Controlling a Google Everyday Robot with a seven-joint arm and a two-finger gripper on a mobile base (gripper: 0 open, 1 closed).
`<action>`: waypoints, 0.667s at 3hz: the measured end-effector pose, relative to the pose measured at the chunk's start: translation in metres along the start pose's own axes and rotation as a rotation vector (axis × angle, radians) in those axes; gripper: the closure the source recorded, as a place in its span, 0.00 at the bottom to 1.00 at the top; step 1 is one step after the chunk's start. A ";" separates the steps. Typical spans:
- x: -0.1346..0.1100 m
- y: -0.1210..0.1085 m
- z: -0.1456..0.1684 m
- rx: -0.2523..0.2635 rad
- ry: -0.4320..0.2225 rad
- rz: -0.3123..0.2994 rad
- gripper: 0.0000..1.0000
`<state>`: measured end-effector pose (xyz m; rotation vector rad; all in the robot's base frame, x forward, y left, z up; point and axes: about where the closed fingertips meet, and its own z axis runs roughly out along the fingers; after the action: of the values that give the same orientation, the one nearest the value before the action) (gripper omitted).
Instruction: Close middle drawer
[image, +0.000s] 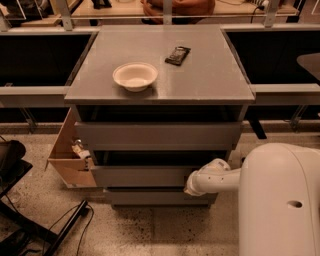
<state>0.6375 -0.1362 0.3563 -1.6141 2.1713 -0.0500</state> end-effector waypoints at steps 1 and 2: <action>0.000 0.000 0.000 0.000 0.000 0.000 0.58; 0.000 0.000 0.000 0.000 0.000 0.000 0.35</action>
Offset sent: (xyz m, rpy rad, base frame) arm 0.0000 0.0000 0.0000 0.0000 0.0000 0.0000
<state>0.6375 -0.1362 0.3563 -1.6142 2.1714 -0.0499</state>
